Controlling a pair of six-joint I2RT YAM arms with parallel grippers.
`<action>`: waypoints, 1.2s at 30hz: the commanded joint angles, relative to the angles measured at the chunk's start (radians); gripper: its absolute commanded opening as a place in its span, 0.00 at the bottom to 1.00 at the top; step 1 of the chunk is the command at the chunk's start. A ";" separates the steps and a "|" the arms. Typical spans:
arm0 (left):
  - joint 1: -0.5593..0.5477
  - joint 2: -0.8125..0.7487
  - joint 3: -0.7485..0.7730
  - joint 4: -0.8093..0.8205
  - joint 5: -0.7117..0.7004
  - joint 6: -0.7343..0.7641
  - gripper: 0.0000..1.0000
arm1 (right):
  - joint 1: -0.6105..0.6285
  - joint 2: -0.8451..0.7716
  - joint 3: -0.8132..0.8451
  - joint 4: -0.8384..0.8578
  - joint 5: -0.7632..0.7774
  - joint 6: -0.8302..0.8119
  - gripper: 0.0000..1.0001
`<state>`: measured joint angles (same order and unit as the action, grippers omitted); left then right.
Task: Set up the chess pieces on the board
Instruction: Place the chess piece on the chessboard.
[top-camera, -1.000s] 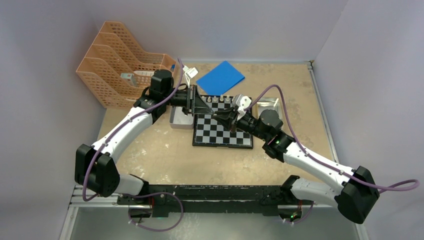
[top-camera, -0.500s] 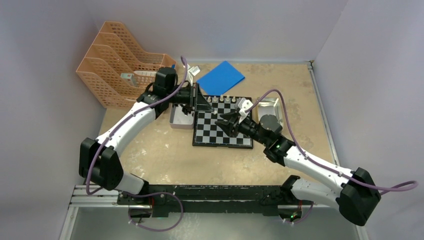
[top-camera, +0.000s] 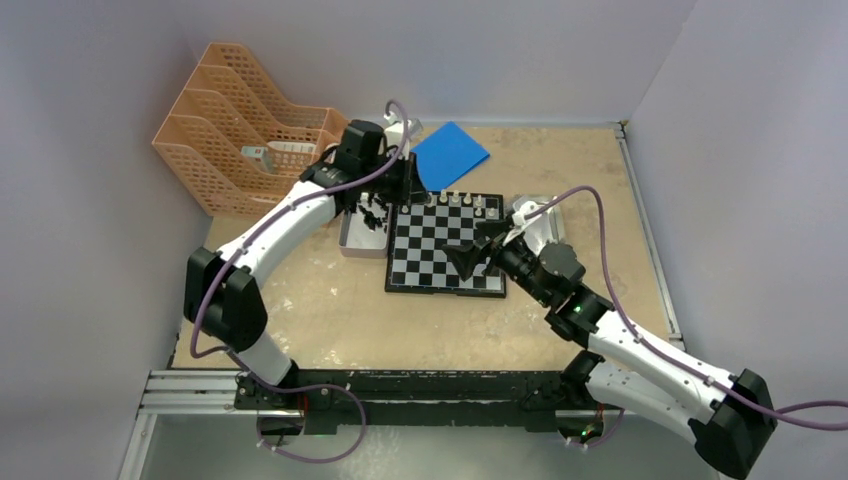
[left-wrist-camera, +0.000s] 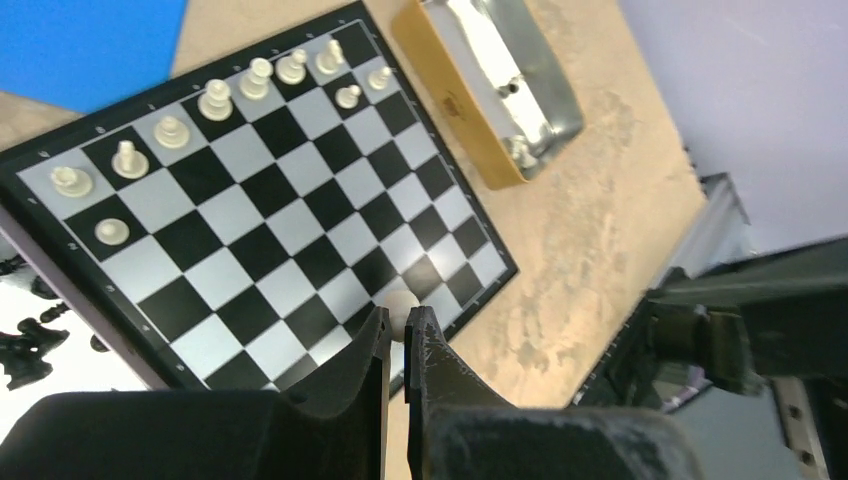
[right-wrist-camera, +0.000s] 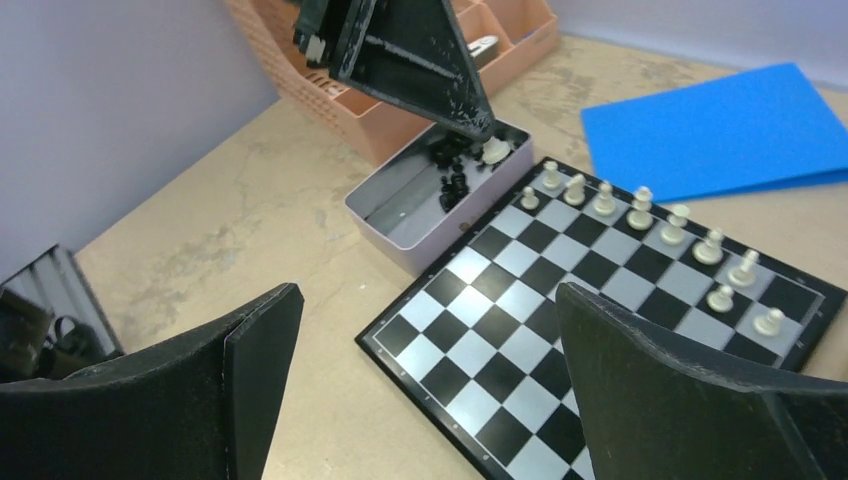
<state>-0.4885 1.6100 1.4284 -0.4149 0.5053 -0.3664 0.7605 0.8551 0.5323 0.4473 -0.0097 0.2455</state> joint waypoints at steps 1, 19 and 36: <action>-0.032 0.072 0.072 -0.010 -0.179 0.063 0.00 | 0.002 -0.059 0.027 -0.087 0.202 0.064 0.99; -0.081 0.406 0.227 0.026 -0.493 0.156 0.00 | 0.002 -0.113 0.060 -0.149 0.282 0.068 0.99; -0.047 0.499 0.273 0.020 -0.527 0.194 0.00 | 0.002 -0.085 0.060 -0.131 0.305 0.055 0.99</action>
<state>-0.5507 2.1017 1.6592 -0.4263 -0.0063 -0.1967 0.7601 0.7788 0.5461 0.2752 0.2546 0.3149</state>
